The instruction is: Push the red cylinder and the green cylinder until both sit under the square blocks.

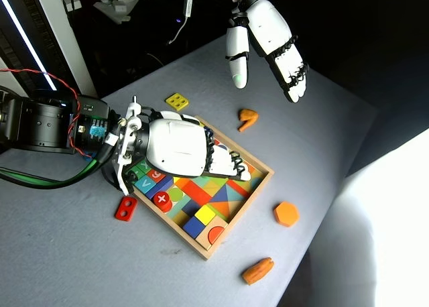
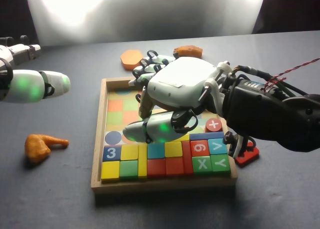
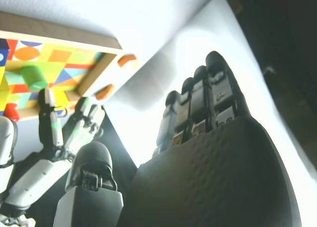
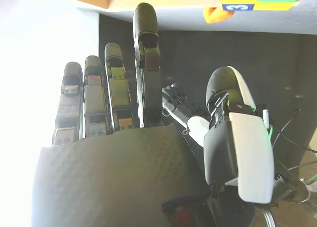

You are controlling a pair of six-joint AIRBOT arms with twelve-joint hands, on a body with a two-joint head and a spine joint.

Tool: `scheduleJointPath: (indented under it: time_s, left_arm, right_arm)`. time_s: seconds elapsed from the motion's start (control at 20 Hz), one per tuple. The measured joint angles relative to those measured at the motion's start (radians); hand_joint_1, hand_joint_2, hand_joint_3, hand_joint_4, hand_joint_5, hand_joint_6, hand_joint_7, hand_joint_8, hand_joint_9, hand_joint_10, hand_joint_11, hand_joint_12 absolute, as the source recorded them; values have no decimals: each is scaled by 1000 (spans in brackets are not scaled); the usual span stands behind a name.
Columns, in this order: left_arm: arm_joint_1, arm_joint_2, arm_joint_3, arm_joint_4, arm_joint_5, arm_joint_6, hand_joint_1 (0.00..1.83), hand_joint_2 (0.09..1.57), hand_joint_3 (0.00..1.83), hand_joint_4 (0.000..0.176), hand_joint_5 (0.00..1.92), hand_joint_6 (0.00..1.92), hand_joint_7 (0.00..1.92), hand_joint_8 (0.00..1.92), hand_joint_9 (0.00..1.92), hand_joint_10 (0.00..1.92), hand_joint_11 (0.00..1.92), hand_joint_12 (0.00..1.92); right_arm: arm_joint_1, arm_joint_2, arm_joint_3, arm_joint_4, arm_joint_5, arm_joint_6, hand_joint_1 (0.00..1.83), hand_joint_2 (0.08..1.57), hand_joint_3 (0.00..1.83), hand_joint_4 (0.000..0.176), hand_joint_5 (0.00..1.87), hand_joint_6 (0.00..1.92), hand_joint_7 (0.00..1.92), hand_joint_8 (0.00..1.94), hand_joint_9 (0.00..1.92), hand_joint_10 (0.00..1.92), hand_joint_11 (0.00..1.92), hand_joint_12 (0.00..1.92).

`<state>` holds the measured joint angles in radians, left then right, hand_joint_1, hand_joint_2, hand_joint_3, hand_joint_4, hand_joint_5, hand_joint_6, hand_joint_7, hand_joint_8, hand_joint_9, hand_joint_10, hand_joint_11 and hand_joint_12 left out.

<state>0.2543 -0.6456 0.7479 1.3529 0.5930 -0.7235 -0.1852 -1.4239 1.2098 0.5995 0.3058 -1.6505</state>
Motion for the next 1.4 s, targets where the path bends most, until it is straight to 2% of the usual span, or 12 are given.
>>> scheduleJointPath:
  time_s: [0.2, 0.35, 0.4, 0.65, 0.8, 0.85, 1.05, 1.15, 1.2, 1.25, 1.35, 1.4]
  left_arm:
    - [0, 0, 0, 0, 0, 0, 0, 1218, 0, 31, 22, 4, 50, 2, 77, 5, 0, 389]
    - [0, 0, 0, 0, 1, 0, 0, 1199, 0, 35, 22, 3, 52, 2, 76, 3, 0, 383]
    - [0, 0, 0, 0, 1, 0, 0, 1207, 0, 34, 44, 9, 77, 7, 91, 8, 0, 486]
    - [0, 0, 0, 0, 0, 0, 0, 1202, 0, 37, 15, 1, 71, 1, 94, 6, 0, 446]
    - [0, 0, 0, 0, 0, 0, 0, 1206, 0, 29, 40, 8, 85, 4, 109, 10, 0, 501]
    - [0, 0, 0, 0, 1, 0, 0, 1217, 3, 26, 19, 6, 62, 3, 93, 2, 0, 438]
    - [0, 0, 0, 0, -1, 0, 0, 1213, 1, 32, 16, 6, 49, 0, 81, 0, 0, 421]
    - [0, 0, 0, 0, -1, 0, 0, 1219, 2, 25, 13, 1, 62, 0, 84, 1, 0, 450]
    - [0, 0, 0, 0, 0, 0, 0, 1208, 0, 31, 25, 6, 73, 6, 98, 7, 0, 451]
    - [0, 0, 0, 0, 1, 0, 0, 1210, 0, 31, 38, 9, 88, 7, 116, 12, 0, 532]
    - [0, 0, 0, 0, -1, 0, 0, 1212, 0, 26, 2, 2, 36, 6, 63, 7, 0, 354]
    - [0, 0, 0, 0, -1, 0, 0, 1210, 0, 31, 2, 1, 44, 7, 70, 10, 0, 358]
  right_arm:
    - [-5, 0, 0, -1, 2, 0, 0, 1176, 0, 0, 969, 1, 350, 1, 173, 6, 0, 356]
    - [-20, 0, 2, 0, -2, 5, 0, 1167, 0, 0, 963, 0, 336, 2, 159, 2, 0, 364]
    - [-23, 0, 2, -1, 2, 5, 0, 1172, 1, 0, 964, 1, 342, 3, 160, 2, 0, 364]
    - [-26, 6, 4, -5, 0, 9, 0, 1165, 0, 0, 975, 3, 339, 0, 160, 0, 0, 407]
    - [-34, 34, 1, -7, -3, 16, 0, 1169, 0, 0, 970, 1, 335, 0, 161, 0, 0, 373]
    - [-34, 42, 1, -8, -7, 16, 0, 1172, 2, 0, 967, 0, 337, 1, 161, 0, 0, 370]
    - [-48, 87, -21, -8, -11, 17, 0, 1166, 0, 0, 970, 0, 346, 0, 164, 1, 0, 392]
    - [-57, 111, -42, -9, -10, 16, 0, 1166, 0, 0, 964, 0, 339, 0, 165, 1, 0, 385]
    - [-63, 127, -56, -9, -11, 17, 1, 1168, 1, 0, 974, 4, 352, 5, 173, 4, 0, 383]
    - [-69, 140, -67, -10, -10, 17, 5, 1167, 0, 0, 974, 3, 357, 4, 171, 3, 0, 355]
    - [-80, 164, -89, -11, -10, 17, 0, 1167, 0, 0, 955, 0, 332, 0, 156, 0, 0, 315]
    - [-88, 179, -100, -12, -8, 19, 0, 1166, 0, 0, 956, 1, 332, 1, 157, 1, 0, 304]
